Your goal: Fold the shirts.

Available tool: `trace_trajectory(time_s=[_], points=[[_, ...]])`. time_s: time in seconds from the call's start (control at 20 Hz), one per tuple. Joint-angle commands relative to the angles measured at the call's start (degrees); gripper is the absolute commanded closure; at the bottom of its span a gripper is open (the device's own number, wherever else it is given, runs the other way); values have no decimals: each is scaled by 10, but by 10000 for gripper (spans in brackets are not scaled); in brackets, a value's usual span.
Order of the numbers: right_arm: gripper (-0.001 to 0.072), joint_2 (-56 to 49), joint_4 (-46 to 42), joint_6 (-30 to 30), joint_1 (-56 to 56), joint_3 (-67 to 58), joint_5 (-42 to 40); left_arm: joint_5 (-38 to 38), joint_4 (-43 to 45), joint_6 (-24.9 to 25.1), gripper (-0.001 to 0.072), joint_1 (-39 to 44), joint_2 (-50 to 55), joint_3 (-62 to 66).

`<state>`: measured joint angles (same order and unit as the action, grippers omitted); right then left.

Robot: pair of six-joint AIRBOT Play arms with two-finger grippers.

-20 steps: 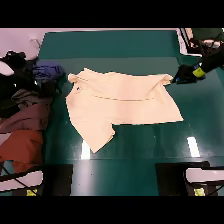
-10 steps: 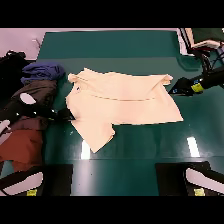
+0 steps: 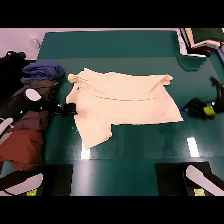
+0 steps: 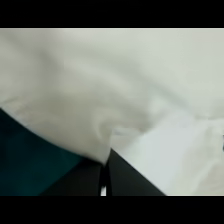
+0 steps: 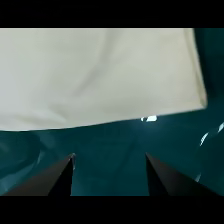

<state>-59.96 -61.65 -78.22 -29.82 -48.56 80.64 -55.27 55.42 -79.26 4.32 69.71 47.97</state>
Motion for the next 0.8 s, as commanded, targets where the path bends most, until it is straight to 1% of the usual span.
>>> trace_trajectory(time_s=[0.0,0.05,0.1,0.2,0.3,0.4,0.45,0.5,0.55,0.6,0.7,0.75], points=[[203,-1,16,11,-127,112,-44,-2,-1,-2,685,2,0,32],[260,-14,42,33,-148,133,-58,2,-2,-2,685,2,0,32],[298,-28,70,54,-160,150,-74,4,-2,-2,685,2,0,32],[308,-63,129,83,-162,171,-118,5,-4,-2,685,2,0,32],[308,-98,167,94,-139,165,-152,8,-5,-2,685,2,0,32],[308,-129,174,95,-97,141,-181,14,-6,-4,685,2,0,32],[326,-139,173,95,-73,128,-194,16,-6,-5,685,2,0,32],[394,-148,171,95,-50,113,-208,17,-6,-6,685,2,0,32],[441,-153,170,95,-27,100,-218,17,-6,-14,685,2,0,32],[542,-154,169,95,-4,86,-226,17,-6,-16,685,2,0,32],[700,-140,168,100,32,58,-230,13,-6,-17,686,2,-1,40],[699,-125,166,100,45,40,-229,6,-6,-17,687,2,-7,56]])
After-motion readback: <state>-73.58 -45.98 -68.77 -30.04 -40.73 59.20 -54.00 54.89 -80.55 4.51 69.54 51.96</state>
